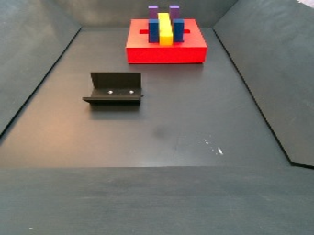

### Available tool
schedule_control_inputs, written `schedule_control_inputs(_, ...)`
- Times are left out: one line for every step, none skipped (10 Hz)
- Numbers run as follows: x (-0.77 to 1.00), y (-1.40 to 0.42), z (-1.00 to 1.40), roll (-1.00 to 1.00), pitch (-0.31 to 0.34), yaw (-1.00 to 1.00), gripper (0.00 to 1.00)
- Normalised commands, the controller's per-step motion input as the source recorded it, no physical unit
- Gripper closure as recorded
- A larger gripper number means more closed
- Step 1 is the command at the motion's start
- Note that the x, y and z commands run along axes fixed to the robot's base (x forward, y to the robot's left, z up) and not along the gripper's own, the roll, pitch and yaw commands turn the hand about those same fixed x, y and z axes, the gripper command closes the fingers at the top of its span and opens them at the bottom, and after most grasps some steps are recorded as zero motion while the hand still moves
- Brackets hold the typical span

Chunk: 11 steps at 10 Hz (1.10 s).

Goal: Pick up the green object. Move up. Place the green object on the fixture. Regrasp the green object. Move to above the board. Insert the green object.
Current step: Insert the green object.

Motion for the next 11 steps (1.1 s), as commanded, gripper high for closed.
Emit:
schedule_control_inputs(-0.07,-0.54,-0.47,-0.20,-0.029,0.20,1.00)
schedule_control_inputs(-0.05,-0.45,-0.53,0.00,-0.019,0.13,1.00)
schedule_control_inputs(0.00,-0.25,-0.74,0.07,0.000,0.11,1.00)
schedule_control_inputs(0.00,-0.06,-0.75,0.03,0.000,0.13,1.00)
schedule_control_inputs(0.00,0.00,-0.71,0.00,0.000,0.13,1.00)
schedule_control_inputs(0.00,0.00,-0.63,0.00,0.000,0.11,1.00)
schedule_control_inputs(-0.14,0.00,-0.55,0.00,0.000,0.01,1.00)
schedule_control_inputs(-0.27,-0.01,-0.40,0.00,-0.009,0.00,1.00)
schedule_control_inputs(-0.07,-0.11,-0.33,0.00,0.000,0.02,1.00)
schedule_control_inputs(-0.07,-0.07,-0.45,0.03,0.000,0.03,1.00)
schedule_control_inputs(-0.10,-0.04,-0.49,0.03,0.000,0.03,1.00)
